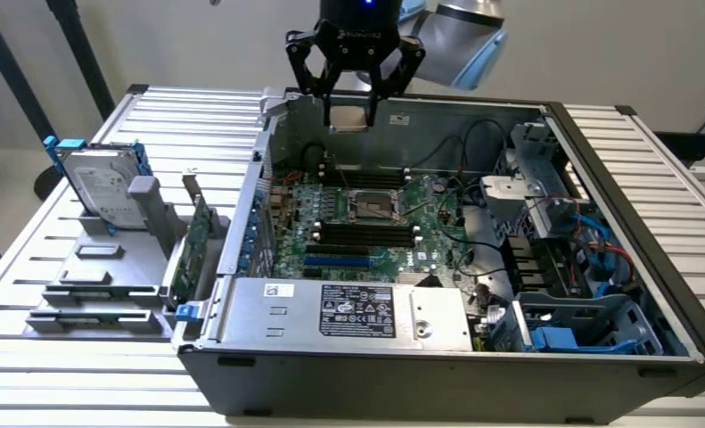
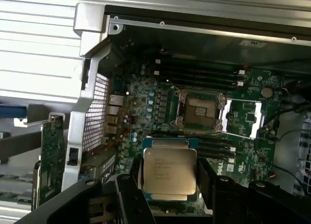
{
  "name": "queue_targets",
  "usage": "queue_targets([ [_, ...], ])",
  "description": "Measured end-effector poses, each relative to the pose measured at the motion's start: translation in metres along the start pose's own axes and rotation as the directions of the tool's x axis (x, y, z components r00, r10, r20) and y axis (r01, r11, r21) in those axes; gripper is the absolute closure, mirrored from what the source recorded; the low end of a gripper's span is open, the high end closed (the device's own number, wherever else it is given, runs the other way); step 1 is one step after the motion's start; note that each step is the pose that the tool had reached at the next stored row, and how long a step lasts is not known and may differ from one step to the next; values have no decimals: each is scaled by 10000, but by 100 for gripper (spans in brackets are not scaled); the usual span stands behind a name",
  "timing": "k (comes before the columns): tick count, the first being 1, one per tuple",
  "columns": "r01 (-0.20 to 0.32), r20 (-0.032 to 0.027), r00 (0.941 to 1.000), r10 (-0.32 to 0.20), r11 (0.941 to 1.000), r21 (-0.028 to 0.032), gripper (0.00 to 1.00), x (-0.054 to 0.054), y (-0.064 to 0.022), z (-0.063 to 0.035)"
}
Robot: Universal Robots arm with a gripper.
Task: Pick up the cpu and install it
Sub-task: 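Pick up the cpu and move it towards the insertion slot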
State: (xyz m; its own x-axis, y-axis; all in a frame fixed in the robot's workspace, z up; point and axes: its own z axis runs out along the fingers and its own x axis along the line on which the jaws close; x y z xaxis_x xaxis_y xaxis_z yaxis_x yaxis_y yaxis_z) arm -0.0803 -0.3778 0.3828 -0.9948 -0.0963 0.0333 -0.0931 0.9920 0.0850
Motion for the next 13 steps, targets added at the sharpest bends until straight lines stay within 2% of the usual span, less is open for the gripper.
queue_targets([
  [7, 0, -2, 10000, 0, 10000, 0, 45, -176, 165, 137],
  [13, -95, 2, 10000, 95, 10000, -4, 45, -283, 199, 246],
])
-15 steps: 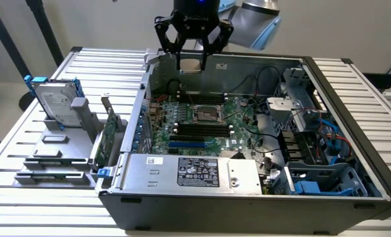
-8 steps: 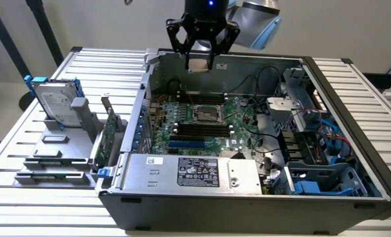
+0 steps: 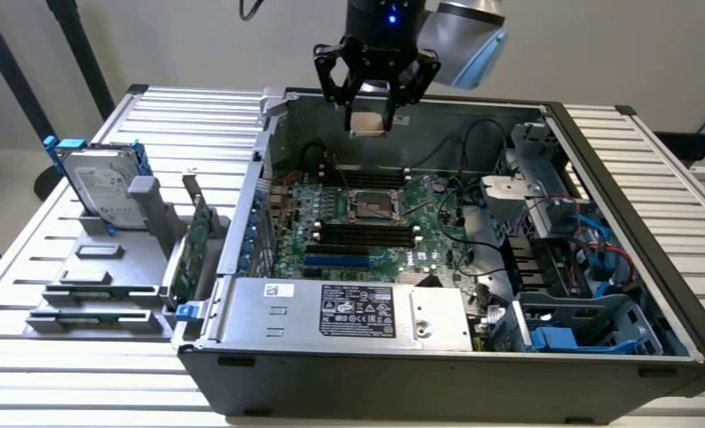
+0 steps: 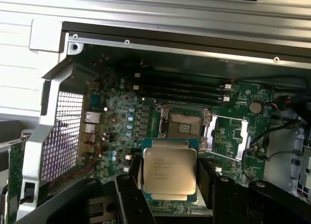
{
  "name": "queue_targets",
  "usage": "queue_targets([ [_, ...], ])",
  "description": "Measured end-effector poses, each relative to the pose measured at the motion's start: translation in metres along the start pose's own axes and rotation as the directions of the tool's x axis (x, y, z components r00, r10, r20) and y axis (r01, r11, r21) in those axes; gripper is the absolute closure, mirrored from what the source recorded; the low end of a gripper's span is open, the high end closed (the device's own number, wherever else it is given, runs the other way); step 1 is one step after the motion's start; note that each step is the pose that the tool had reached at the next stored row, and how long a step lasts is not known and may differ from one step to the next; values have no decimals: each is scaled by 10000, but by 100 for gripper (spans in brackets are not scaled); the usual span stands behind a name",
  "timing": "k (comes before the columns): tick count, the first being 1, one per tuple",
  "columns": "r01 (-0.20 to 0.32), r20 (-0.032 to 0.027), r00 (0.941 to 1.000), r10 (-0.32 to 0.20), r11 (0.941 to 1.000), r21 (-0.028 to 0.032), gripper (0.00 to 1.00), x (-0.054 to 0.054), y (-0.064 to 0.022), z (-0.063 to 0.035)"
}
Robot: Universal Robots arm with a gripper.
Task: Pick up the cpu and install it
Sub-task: 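Pick up the cpu and move it towards the insertion slot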
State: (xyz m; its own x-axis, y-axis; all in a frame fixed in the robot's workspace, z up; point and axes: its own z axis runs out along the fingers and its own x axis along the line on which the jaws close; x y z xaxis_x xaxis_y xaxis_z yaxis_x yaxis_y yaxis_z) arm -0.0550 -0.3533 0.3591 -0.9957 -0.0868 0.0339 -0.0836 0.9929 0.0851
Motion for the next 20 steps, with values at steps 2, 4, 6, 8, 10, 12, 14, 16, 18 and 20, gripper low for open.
queue_targets([
  [2, -123, 5, 9999, 123, 9999, -3, 45, -34, -5, 34],
  [4, -260, 13, 9997, 260, 9997, -9, 45, -65, -11, 69],
  [6, -399, 19, 9992, 399, 9992, -15, 45, -94, -16, 104],
  [8, -519, 22, 9987, 519, 9987, -22, 45, -123, -21, 140],
  [10, -595, 20, 9982, 595, 9982, -23, 45, -147, -20, 175],
  [12, -639, 19, 9980, 639, 9980, -26, 45, -166, -11, 212],
  [14, -676, 17, 9977, 676, 9977, -29, 45, -183, 2, 249],
  [16, -708, 16, 9975, 708, 9975, -31, 45, -200, 21, 287],
  [18, -733, 15, 9973, 733, 9973, -30, 45, -217, 39, 324],
  [20, -760, 16, 9971, 761, 9971, -32, 45, -233, 58, 361],
])
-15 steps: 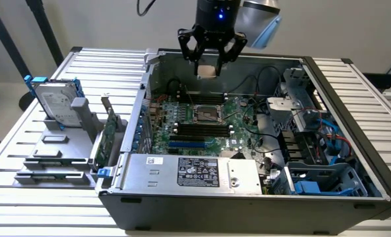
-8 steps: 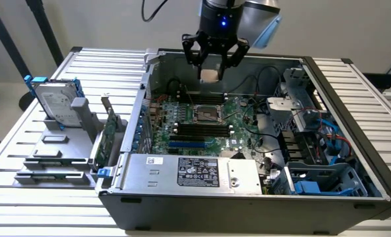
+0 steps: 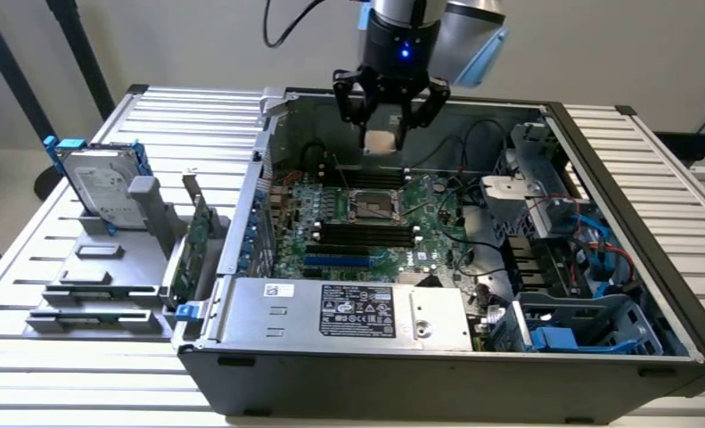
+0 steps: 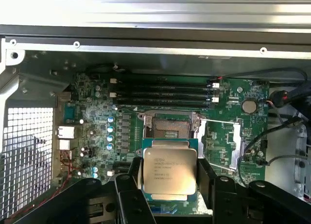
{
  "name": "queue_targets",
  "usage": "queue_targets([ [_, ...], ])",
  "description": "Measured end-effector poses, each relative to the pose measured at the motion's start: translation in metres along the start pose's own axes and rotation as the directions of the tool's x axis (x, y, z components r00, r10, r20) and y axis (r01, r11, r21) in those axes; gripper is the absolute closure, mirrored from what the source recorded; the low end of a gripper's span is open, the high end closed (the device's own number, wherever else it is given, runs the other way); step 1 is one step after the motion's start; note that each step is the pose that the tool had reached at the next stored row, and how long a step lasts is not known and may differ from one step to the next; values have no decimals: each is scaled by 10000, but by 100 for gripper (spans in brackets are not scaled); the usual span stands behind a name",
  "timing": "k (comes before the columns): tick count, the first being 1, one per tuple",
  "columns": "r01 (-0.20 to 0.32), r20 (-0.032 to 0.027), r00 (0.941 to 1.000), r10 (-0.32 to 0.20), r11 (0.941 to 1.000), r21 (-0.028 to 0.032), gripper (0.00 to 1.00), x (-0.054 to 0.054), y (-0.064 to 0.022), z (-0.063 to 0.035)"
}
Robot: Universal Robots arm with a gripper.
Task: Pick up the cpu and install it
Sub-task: 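Pick up the cpu and move it towards the insertion slot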
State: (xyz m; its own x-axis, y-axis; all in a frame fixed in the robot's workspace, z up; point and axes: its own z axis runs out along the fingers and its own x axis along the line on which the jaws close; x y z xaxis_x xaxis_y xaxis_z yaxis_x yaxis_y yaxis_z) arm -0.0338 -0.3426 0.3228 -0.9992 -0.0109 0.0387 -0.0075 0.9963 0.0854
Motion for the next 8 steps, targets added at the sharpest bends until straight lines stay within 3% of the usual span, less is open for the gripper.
queue_targets([
  [8, -123, 7, 9999, 123, 9999, 3, 45, -45, 66, 132],
])
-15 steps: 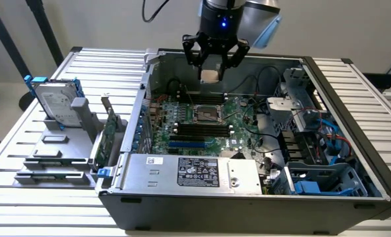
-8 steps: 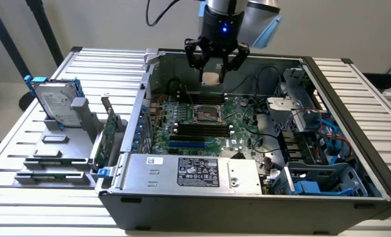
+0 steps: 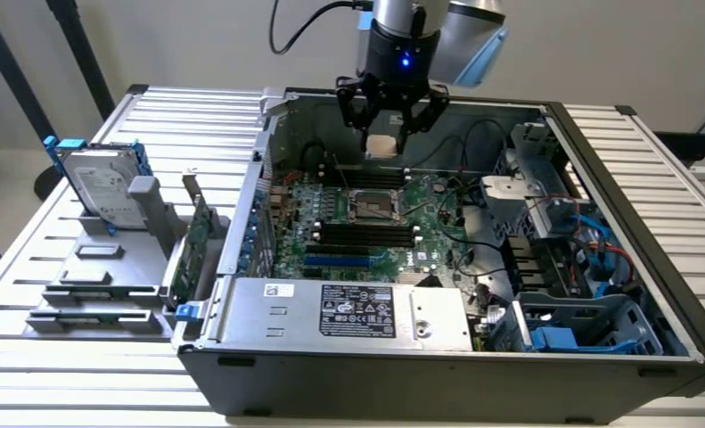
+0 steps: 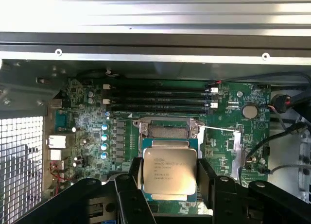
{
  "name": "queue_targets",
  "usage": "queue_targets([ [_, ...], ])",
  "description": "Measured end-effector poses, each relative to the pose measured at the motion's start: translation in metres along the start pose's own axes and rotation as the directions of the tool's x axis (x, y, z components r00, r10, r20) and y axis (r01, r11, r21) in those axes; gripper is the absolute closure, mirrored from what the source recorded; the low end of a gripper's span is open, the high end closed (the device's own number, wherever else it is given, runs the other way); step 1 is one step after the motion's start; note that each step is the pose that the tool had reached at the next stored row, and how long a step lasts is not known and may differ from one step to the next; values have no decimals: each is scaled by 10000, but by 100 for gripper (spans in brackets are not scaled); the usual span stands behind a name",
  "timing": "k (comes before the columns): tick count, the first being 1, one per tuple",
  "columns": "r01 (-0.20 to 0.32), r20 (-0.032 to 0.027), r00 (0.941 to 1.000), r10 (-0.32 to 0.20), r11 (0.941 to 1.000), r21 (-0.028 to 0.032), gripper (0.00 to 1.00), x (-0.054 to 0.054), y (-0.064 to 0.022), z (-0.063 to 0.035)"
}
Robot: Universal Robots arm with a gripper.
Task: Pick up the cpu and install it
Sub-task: 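Pick up the cpu and move it towards the insertion slot, then place the cpu into insertion slot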
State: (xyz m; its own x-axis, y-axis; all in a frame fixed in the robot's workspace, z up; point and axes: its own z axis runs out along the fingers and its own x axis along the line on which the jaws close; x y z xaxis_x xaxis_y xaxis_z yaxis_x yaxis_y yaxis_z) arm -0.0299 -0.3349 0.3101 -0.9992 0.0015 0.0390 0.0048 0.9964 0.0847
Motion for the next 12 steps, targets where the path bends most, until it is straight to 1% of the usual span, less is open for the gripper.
queue_targets([
  [12, -4, -4, 10000, 4, 10000, 3, 45, 0, 0, 0],
])
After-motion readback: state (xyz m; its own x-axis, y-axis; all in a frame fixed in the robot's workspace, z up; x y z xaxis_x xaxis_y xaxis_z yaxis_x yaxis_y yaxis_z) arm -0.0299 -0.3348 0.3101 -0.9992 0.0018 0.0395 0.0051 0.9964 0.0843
